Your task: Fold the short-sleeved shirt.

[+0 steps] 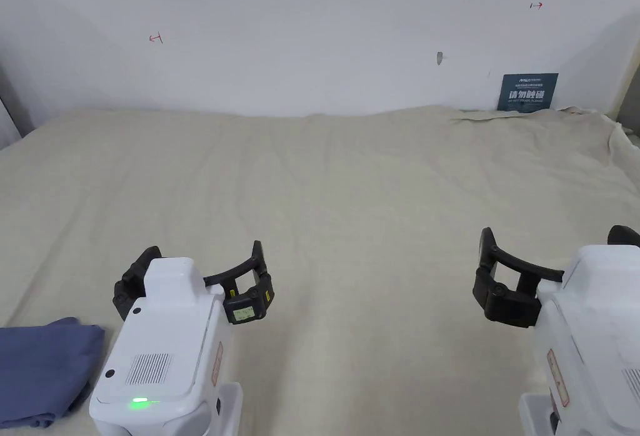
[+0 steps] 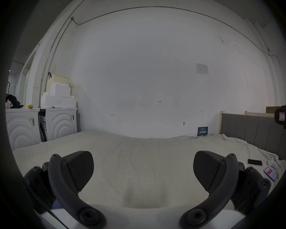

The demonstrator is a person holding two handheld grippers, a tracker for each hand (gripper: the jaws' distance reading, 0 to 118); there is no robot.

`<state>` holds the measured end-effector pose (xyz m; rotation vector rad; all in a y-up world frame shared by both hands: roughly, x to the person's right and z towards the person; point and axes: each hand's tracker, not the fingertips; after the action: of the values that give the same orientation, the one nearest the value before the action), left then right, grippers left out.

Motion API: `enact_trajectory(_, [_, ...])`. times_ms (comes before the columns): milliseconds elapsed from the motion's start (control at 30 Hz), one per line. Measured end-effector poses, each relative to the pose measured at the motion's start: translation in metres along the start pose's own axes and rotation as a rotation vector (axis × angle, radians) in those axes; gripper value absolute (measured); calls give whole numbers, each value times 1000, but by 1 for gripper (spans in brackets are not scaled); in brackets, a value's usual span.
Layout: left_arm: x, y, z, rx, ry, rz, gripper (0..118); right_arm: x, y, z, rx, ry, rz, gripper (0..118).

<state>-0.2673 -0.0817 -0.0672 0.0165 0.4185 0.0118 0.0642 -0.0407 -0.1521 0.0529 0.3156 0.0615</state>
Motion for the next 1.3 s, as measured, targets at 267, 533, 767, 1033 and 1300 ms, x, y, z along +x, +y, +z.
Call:
enact_trajectory(267, [0, -1, 1, -4, -1, -2, 118, -1, -1, 1, -7, 0, 3, 116])
enact_trajectory(533, [-1, 0, 2, -3, 2, 1, 118, -2, 0, 1, -10, -5, 10, 116])
enact_trajectory(767, [-2, 0, 2, -5, 0, 6, 118, -2, 10, -7, -130, -28, -16, 116])
enact_trajectory(1033, [-3, 1, 3, -6, -3, 12, 118, 14, 28, -37, -592, -80, -287, 116])
enact_trajectory(1300, [-3, 1, 1, -10, -2, 29, 118, 15, 34, -37, -674, -214, -303, 116])
